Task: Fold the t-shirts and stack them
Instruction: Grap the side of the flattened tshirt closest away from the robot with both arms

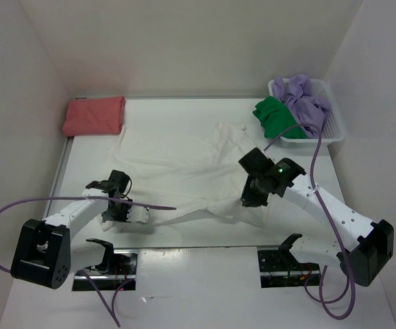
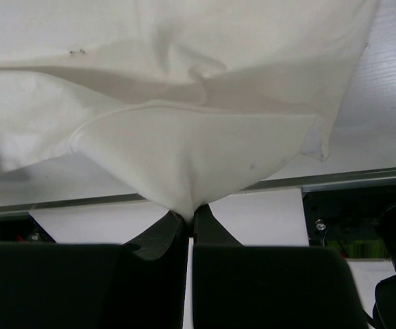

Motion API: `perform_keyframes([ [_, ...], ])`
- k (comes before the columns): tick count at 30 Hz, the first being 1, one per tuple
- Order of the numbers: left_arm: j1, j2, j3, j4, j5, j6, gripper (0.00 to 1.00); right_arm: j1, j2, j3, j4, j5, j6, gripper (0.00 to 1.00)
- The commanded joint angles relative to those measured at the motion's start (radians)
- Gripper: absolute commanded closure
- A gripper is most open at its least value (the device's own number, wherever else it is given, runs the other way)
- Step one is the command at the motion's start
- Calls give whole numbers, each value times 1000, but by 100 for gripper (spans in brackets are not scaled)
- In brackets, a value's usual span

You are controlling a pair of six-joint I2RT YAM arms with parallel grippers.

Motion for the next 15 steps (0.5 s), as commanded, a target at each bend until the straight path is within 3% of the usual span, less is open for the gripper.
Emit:
perform_keyframes([
  [1, 45, 5, 51, 36, 93, -86, 100, -13, -24, 23, 26, 0, -43, 100],
  [9, 87, -40, 249, -79, 132, -183, 100, -143, 51, 128, 40, 20, -178, 100],
  [15, 107, -49, 261, 81, -2, -224, 100, -219, 215, 209, 123, 11, -333, 100],
])
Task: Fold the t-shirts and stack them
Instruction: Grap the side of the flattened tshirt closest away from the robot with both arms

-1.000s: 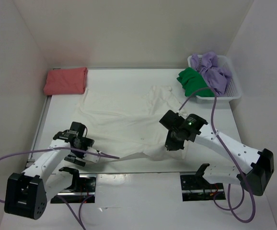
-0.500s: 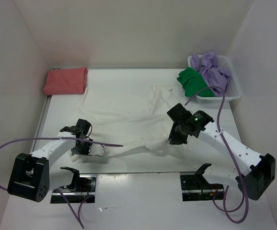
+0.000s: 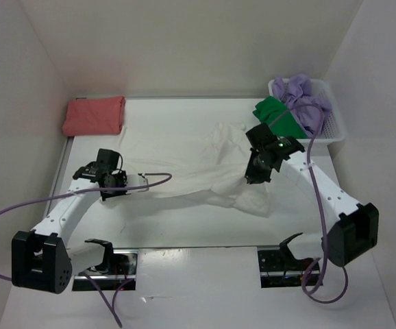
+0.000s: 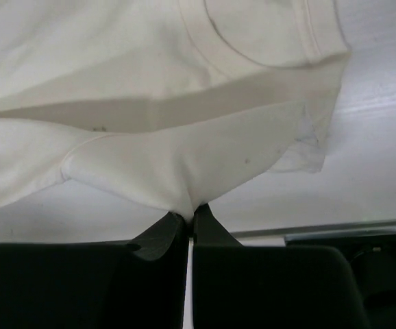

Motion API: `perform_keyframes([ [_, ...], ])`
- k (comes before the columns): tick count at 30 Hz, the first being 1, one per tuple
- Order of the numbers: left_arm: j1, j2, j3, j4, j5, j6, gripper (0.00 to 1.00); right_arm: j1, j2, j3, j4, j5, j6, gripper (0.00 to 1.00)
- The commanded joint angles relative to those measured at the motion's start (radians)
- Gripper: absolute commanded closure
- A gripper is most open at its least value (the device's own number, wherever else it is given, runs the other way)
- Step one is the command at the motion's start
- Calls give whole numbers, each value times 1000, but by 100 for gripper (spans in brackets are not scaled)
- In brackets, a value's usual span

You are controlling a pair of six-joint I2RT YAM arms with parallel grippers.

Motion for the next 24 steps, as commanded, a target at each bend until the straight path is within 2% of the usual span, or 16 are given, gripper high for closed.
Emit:
perform_keyframes([
  [1, 13, -9, 18, 116, -79, -54, 100, -10, 95, 73, 84, 22, -127, 100],
  [6, 22, 23, 41, 306, -148, -119, 100, -43, 202, 115, 139, 44, -202, 100],
  [10, 71, 141, 95, 325, -148, -129, 100, -52, 254, 135, 167, 24, -228, 100],
  [12, 117, 184, 167, 219, -113, -120, 100, -52, 254, 135, 148, 7, -237, 100],
  [14, 128, 161, 178, 123, -76, -84, 100, -52, 222, 120, 105, -16, -224, 100],
  [16, 128, 50, 100, 75, -88, 27, 100, -5, 143, 54, 87, -51, -182, 100],
  [18, 128, -73, 54, -46, -99, 146, 100, 35, 89, -14, 30, -68, -143, 100],
  [19, 116, -104, 41, -163, -111, 174, 100, 89, 63, -37, 12, -91, -100, 100],
  [21, 116, -164, 41, -273, -111, 246, 100, 159, -2, -98, -14, -120, -44, 100],
  [24, 59, -234, -12, -352, -99, 272, 100, 321, -25, -162, 25, -197, 60, 100],
])
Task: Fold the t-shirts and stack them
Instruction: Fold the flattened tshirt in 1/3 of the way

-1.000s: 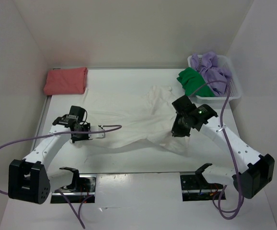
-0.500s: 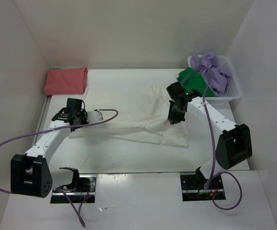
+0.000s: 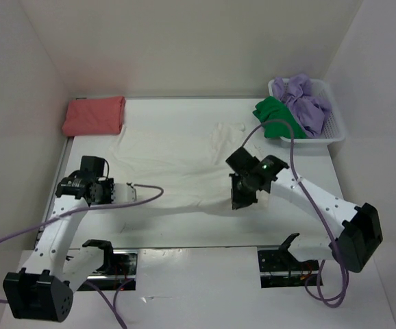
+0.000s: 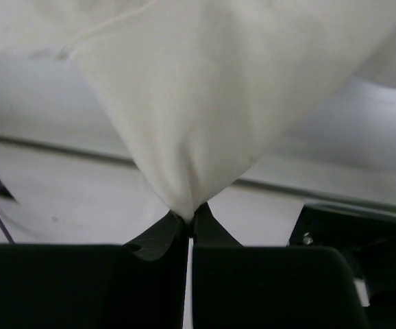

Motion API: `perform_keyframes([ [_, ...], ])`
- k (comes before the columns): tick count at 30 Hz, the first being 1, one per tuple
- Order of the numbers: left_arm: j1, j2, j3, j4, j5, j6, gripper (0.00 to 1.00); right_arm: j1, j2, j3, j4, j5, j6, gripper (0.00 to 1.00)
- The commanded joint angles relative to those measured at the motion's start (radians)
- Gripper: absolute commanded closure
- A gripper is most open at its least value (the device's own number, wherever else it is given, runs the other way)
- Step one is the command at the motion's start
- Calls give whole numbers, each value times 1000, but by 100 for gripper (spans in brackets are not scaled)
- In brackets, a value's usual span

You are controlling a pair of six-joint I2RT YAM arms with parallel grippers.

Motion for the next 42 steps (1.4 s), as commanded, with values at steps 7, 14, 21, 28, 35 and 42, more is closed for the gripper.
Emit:
perform_keyframes([
  [7, -89, -31, -119, -213, -29, 167, 100, 170, -3, -81, -31, -74, 159, 100],
  [14, 7, 241, -26, -35, -64, 72, 100, -35, 40, 28, -79, 19, 15, 100],
  [21, 152, 652, 271, 37, 70, -102, 100, -226, 251, 168, 32, 48, -201, 100],
  [28, 127, 734, 345, 120, 74, -188, 100, -269, 431, 235, 99, 79, -250, 100],
  [35, 127, 811, 440, 131, 44, -256, 100, -329, 462, 235, 119, 113, -278, 100],
  [42, 118, 849, 453, 176, 11, -276, 100, -373, 511, 244, 159, 99, -287, 100],
])
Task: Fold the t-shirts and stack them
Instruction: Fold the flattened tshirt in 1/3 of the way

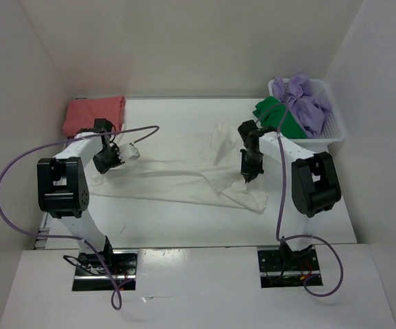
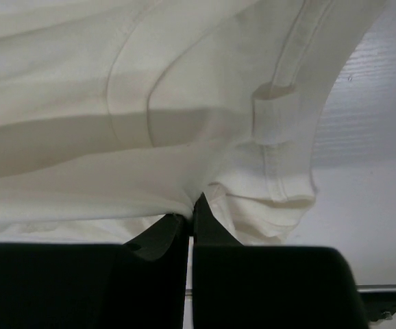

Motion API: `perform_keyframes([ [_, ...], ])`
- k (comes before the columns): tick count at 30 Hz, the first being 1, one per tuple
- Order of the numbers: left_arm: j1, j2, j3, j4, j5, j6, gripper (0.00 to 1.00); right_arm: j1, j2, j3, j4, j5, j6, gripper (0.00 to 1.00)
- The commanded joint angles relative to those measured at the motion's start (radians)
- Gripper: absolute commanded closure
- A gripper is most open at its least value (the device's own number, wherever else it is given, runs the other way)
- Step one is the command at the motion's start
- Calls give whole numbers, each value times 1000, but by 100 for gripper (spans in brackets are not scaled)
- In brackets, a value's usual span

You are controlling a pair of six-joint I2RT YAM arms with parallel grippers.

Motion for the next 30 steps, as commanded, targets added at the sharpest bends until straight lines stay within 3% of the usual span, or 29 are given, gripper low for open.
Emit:
perform_keyframes([
  [1, 7, 23, 21, 35, -46, -42, 100, -34, 33, 72, 52, 41, -21, 100],
  [4, 7, 33, 21, 95, -70, -85, 95, -46, 58, 110, 86, 23, -12, 88],
  [6, 17, 44, 31, 135, -95, -136, 89, -67, 67, 121, 127, 23, 0, 67],
  [9, 27, 55, 86, 160, -107, -212, 76, -112, 78, 132, 161, 14, 28, 55],
  [11, 48, 55, 112, 169, -116, -237, 63, -121, 44, 141, 161, 14, 48, 55],
  [12, 48, 29, 123, 169, -116, -237, 51, -121, 24, 141, 161, 14, 48, 54],
  [16, 33, -107, 99, 138, -86, -152, 41, -121, -104, 75, 140, 14, 69, 50],
  [18, -4, -201, -2, 97, -29, -54, 37, -121, -193, -15, 140, -9, 95, 48],
  [22, -70, -211, -177, 109, -77, -15, 36, -112, -309, -164, 163, -63, 150, 48],
  [30, -97, -56, -124, 192, -44, -113, 31, -69, -352, -298, 223, -113, 224, 45],
])
